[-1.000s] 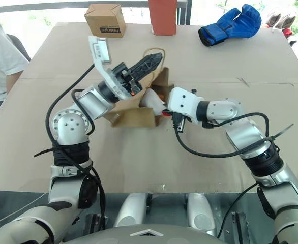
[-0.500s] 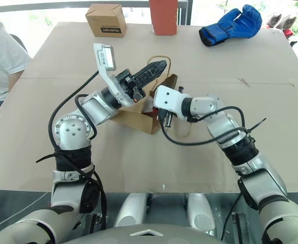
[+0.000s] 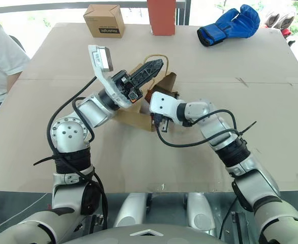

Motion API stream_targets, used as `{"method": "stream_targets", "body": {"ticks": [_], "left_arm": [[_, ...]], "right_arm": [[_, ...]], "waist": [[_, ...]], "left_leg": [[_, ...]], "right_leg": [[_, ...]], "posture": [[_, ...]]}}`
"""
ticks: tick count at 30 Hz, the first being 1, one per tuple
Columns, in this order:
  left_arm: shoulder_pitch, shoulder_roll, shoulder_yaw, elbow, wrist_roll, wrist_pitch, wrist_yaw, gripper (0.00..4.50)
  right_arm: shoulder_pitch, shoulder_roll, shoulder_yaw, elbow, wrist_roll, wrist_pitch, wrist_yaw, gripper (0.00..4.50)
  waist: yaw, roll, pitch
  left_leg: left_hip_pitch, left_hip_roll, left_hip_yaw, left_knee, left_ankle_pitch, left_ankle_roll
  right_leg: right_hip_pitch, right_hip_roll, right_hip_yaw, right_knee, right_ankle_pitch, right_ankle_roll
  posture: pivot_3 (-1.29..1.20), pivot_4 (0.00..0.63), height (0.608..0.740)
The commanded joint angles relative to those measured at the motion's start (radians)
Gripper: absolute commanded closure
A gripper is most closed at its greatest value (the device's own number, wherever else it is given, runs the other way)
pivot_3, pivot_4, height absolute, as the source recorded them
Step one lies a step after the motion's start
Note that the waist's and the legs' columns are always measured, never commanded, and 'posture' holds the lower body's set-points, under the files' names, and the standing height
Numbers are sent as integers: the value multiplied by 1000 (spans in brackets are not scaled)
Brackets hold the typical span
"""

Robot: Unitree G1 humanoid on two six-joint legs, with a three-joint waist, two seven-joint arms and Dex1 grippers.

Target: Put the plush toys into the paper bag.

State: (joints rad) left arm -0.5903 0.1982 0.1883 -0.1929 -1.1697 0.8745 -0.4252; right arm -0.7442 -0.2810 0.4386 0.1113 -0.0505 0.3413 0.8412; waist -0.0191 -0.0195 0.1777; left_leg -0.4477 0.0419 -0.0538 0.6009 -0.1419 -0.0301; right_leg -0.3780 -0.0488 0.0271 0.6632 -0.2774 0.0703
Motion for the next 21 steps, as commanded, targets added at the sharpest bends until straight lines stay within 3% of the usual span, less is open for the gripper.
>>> {"method": "stream_targets", "body": {"ticks": [1,6,7,9,17,21], "left_arm": [[23,-23,16,-70,-111,28,55,4500],[55,-8,13,-108,-147,31,80,4500],[65,-3,12,-118,-122,10,73,4500],[85,20,5,-130,-14,-73,20,4500],[86,80,30,-64,35,-123,-61,4500],[65,80,49,-32,5,-113,-70,4500]], "right_arm": [[2,43,-31,65,45,-84,13,3600],[24,33,-18,128,-2,-190,11,1487],[37,24,-20,108,-10,-210,6,835],[88,-8,-41,14,3,-190,12,50],[312,-190,-210,-457,128,86,25,50],[419,-235,-393,-640,240,362,-36,50]], "waist": [[2,0,0],[7,0,0],[5,0,0],[6,0,0],[5,0,0],[11,0,0]], "left_leg": [[0,0,0,0,0,0],[-1,0,0,0,0,0],[-1,-1,0,0,0,0],[0,0,-1,0,0,0],[-1,0,-1,0,0,0],[-1,0,-1,0,0,0]], "right_leg": [[0,0,0,0,0,0],[0,-1,-1,0,0,0],[0,0,-1,0,0,0],[0,0,-1,0,0,0],[0,0,-1,-1,0,0],[0,0,-1,-1,0,0]], "posture": [[0,150,740],[0,150,740],[0,150,740],[0,150,740],[0,150,740],[0,150,740]]}}
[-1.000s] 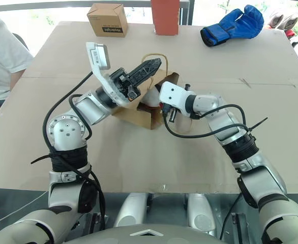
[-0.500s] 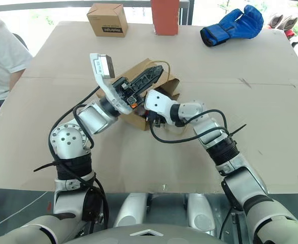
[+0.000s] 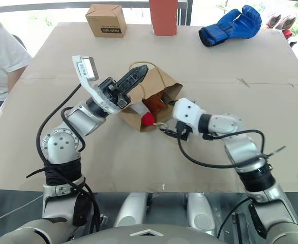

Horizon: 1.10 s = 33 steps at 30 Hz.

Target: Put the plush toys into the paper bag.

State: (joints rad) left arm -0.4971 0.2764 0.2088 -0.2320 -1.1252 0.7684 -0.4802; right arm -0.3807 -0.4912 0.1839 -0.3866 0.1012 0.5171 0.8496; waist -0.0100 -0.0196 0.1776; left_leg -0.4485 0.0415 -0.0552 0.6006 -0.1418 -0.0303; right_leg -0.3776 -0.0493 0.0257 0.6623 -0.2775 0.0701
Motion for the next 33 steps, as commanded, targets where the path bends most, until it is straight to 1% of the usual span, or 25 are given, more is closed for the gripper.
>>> {"method": "stream_targets", "body": {"ticks": [1,2,5,6,7,9,12,15,16,17,18,19,20,22,23,24,25,26,27,30,33], "left_arm": [[-38,2,38,18,-52,-4,-14,4500],[-47,3,45,29,-62,-2,-17,4500],[-68,6,64,49,-95,10,-19,4500],[-77,9,69,56,-106,17,-21,4500],[-86,15,72,62,-120,27,-29,4500],[-100,27,77,73,-149,52,-40,4500],[-119,44,80,89,-166,71,-55,4500],[-132,54,82,98,-175,79,-60,4500],[-134,57,84,98,-177,80,-60,4500],[-135,61,88,97,-181,82,-59,4500],[-134,65,92,93,-183,83,-58,4500],[-131,70,94,89,-183,80,-56,4500],[-129,74,97,86,-182,77,-54,4500],[-125,79,103,80,-178,69,-48,4500],[-123,79,106,77,-174,63,-44,4500],[-120,78,108,74,-170,57,-42,4500],[-118,76,109,72,-168,53,-39,4500],[-116,74,109,70,-164,49,-37,4500],[-114,73,109,67,-161,46,-36,4500],[-105,79,108,63,-143,35,-38,4500],[-126,108,114,117,-87,12,-46,4500]], "right_arm": [[86,-33,-170,-181,112,249,-58,50],[117,-28,-203,-214,144,322,-75,50],[174,-4,-248,-264,212,481,-126,50],[187,16,-257,-263,231,524,-147,50],[191,67,-278,-238,259,567,-180,50],[181,122,-264,-173,263,582,-229,50],[154,160,-187,-46,243,508,-238,50],[97,232,-202,94,269,435,-245,50],[87,238,-201,118,275,421,-237,582],[82,234,-190,126,282,409,-220,855],[80,232,-181,129,290,392,-204,1356],[81,231,-181,119,312,395,-189,1635],[85,230,-183,105,338,406,-173,2210],[99,222,-187,64,390,435,-146,2852],[110,215,-188,45,416,454,-134,3370],[121,209,-188,28,439,464,-126,3666],[127,203,-189,18,457,470,-123,4100],[130,206,-198,11,476,474,-128,4390],[130,213,-212,3,499,475,-134,4390],[111,267,-319,-54,656,506,-169,4390],[73,310,-415,-141,889,542,-234,4390]], "waist": [[4,0,0],[5,0,0],[0,0,0],[-3,0,0],[-5,0,0],[-10,0,0],[-9,0,0],[-10,-1,0],[-9,-1,0],[-9,-1,0],[-7,-1,0],[-5,-1,0],[-5,-1,0],[-5,0,0],[-5,0,0],[-4,0,0],[-4,0,0],[-5,0,0],[-5,0,0],[-5,0,0],[-5,0,0]], "left_leg": [[0,0,0,0,0,0],[0,0,0,0,0,0],[0,0,0,0,0,0],[0,0,0,0,0,0],[0,0,0,0,0,0],[1,0,0,0,0,0],[1,0,0,0,0,0],[1,0,0,0,0,0],[1,0,0,0,0,0],[1,0,0,0,0,0],[1,0,0,0,0,0],[0,0,0,0,0,0],[0,0,0,0,0,0],[0,0,0,-1,0,0],[0,0,-1,-1,0,0],[0,0,-1,-1,0,0],[0,0,-1,-1,0,0],[0,0,-1,-1,0,0],[0,0,-1,-1,0,0],[0,0,-1,0,0,0],[0,0,-1,0,0,0]], "right_leg": [[0,0,0,0,0,0],[0,0,0,0,0,0],[0,0,0,0,0,0],[0,0,0,0,0,0],[0,0,0,0,0,0],[0,0,0,1,0,0],[0,0,1,0,0,0],[0,1,1,0,0,0],[0,1,1,0,0,0],[0,1,1,1,0,0],[0,1,1,0,0,0],[0,1,1,0,0,0],[0,1,1,0,0,0],[0,1,1,0,0,0],[0,1,0,0,0,0],[0,1,0,0,0,0],[0,1,0,0,0,0],[0,1,0,0,0,0],[0,1,0,0,0,0],[0,1,0,0,0,0],[0,1,0,0,0,0]], "posture": [[0,150,740],[0,150,740],[0,150,740],[0,150,740],[0,150,740],[0,150,740],[0,150,740],[0,150,740],[0,150,740],[0,150,740],[0,150,740],[0,150,740],[0,150,740],[0,150,740],[0,150,740],[0,150,740],[0,150,740],[0,150,740],[0,150,740],[0,150,740],[0,150,740]]}}
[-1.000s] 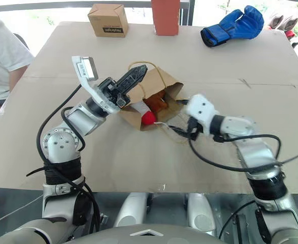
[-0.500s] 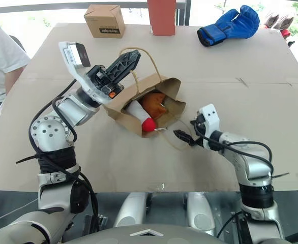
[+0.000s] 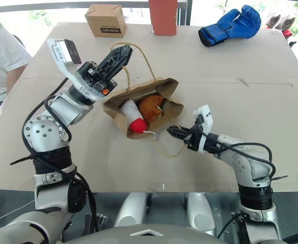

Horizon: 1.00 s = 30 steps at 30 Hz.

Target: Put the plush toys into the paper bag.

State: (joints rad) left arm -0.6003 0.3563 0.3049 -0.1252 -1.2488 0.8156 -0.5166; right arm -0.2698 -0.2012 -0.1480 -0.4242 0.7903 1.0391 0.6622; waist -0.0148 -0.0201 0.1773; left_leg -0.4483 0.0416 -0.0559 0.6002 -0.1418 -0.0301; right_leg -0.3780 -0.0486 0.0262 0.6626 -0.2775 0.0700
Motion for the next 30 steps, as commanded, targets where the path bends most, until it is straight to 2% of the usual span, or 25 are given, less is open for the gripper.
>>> {"method": "stream_targets", "body": {"ticks": [1,3,5,7,10,12,14,20,22,24,26,29,30], "left_arm": [[-32,34,20,26,48,-39,-13,4500],[-107,78,22,155,120,-62,-10,4500],[-176,115,5,285,197,-80,-23,4500],[-213,134,-32,366,271,-95,-54,4500],[-231,143,-105,440,388,-119,-98,4500],[-235,143,-126,455,432,-133,-134,4500],[-232,143,-137,454,460,-145,-170,4500],[-235,129,-125,427,488,-194,-263,4500],[-222,152,-148,375,490,-219,-372,3765],[-223,163,-150,364,510,-218,-389,2928],[-213,181,-95,343,448,-186,-436,1991],[-181,236,-100,341,471,-186,-512,572],[-172,248,-92,359,474,-184,-528,220]], "right_arm": [[-49,26,-100,-118,258,29,-69,4390],[-153,46,-127,-136,473,12,-224,4390],[-227,49,-144,-101,611,-14,-375,4390],[-235,33,-141,-48,631,-18,-475,4390],[-184,-28,-103,-28,582,-1,-515,4390],[-176,-40,-89,-39,615,-19,-552,4390],[-178,-45,-84,-65,644,-39,-581,4390],[-183,-93,-56,-97,602,-91,-612,4390],[-192,-130,-48,-111,567,-106,-568,3870],[-206,-152,-52,-123,574,-122,-571,3074],[-192,-269,-69,-173,508,-106,-539,2131],[-135,-417,-105,-236,495,-110,-408,743],[-119,-453,-122,-237,503,-114,-384,685]], "waist": [[0,0,0],[0,0,1],[-3,1,2],[-1,-1,0],[7,-1,0],[2,-1,1],[-2,-1,1],[-14,0,1],[-15,0,1],[-15,0,1],[-14,1,2],[-13,1,2],[-13,1,2]], "left_leg": [[0,0,0,0,0,0],[0,0,0,0,0,0],[0,0,-1,0,0,0],[1,0,-1,0,0,0],[0,-1,-1,0,0,0],[-3,-2,-1,-1,0,1],[-5,-2,-1,-1,0,1],[-2,0,-1,-3,0,1],[-3,0,-1,-2,0,1],[-3,0,-1,-2,0,1],[-2,0,-1,-2,0,1],[-3,0,-1,-2,0,1],[-3,0,-1,-3,0,1]], "right_leg": [[0,0,0,0,0,0],[0,0,0,0,0,0],[-2,1,0,1,0,0],[0,1,0,1,0,0],[0,0,-1,-1,0,0],[-2,-1,0,-2,0,0],[-4,-1,0,0,0,0],[-4,1,0,1,0,0],[-3,0,0,0,0,0],[-3,0,0,-1,0,0],[-3,0,0,0,0,0],[-3,0,0,-1,0,0],[-3,0,0,-1,0,0]], "posture": [[0,150,740],[0,150,740],[0,150,740],[0,150,740],[0,150,740],[0,150,740],[0,150,740],[0,150,740],[0,150,740],[0,150,740],[0,150,740],[0,150,740],[0,150,740]]}}
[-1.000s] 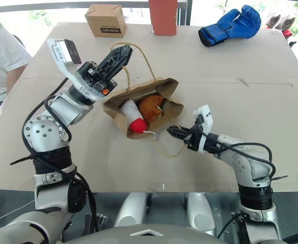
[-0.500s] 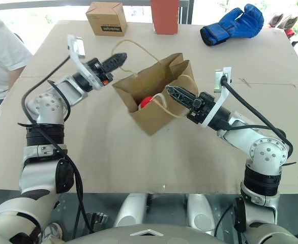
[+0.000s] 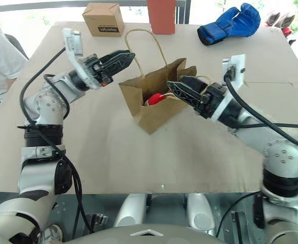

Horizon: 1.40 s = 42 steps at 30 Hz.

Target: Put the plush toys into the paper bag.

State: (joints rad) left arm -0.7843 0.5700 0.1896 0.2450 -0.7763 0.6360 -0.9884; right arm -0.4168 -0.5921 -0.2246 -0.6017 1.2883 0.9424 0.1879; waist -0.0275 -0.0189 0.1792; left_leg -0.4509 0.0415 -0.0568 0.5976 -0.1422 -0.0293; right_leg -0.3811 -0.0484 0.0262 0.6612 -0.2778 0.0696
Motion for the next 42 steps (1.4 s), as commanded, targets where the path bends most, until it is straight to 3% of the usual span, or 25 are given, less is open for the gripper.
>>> {"method": "stream_targets", "body": {"ticks": [1,8,11,13,17,22,24,32,42], "left_arm": [[24,52,31,8,-6,7,-83,97],[98,122,34,5,-25,77,-207,97],[128,128,24,-12,-11,81,-219,0],[139,128,14,-14,-2,79,-226,0],[152,118,-19,-32,8,101,-242,0],[158,100,-35,-72,0,119,-240,0],[175,94,-37,-103,-2,122,-231,0],[284,53,-70,-265,75,15,-165,0],[314,-151,-113,-365,240,-137,168,0]], "right_arm": [[43,-115,-71,-56,-4,-15,126,685],[179,-337,-209,-40,5,6,251,685],[286,-369,-200,-80,-80,-13,299,1487],[303,-359,-148,-109,-125,-37,308,2541],[192,-246,164,-97,-369,-103,274,4450],[-22,24,455,108,-615,-195,238,4481],[-75,102,505,209,-696,-242,236,4481],[-111,209,495,336,-791,-312,297,4481],[-110,275,493,422,-873,-368,347,4481]], "waist": [[-1,0,0],[2,0,0],[12,-1,0],[14,-1,0],[9,-1,0],[-3,-1,0],[-7,-1,0],[3,-1,0],[14,-1,-1]], "left_leg": [[0,0,0,0,0,0],[0,0,1,1,0,0],[0,0,1,1,0,0],[0,0,1,1,0,0],[1,0,1,2,0,0],[1,1,1,2,0,0],[1,1,1,2,0,0],[1,0,0,1,0,0],[2,0,1,3,0,0]], "right_leg": [[0,0,0,0,0,0],[0,-1,0,0,0,0],[1,-1,0,0,0,0],[0,-1,1,0,0,0],[0,-1,1,0,-1,-2],[0,0,1,1,-1,-1],[0,0,1,1,0,0],[0,0,0,1,0,0],[1,0,1,2,0,0]], "posture": [[0,150,740],[0,150,740],[0,150,740],[0,150,740],[0,150,740],[0,150,740],[0,150,740],[0,150,740],[0,150,740]]}}
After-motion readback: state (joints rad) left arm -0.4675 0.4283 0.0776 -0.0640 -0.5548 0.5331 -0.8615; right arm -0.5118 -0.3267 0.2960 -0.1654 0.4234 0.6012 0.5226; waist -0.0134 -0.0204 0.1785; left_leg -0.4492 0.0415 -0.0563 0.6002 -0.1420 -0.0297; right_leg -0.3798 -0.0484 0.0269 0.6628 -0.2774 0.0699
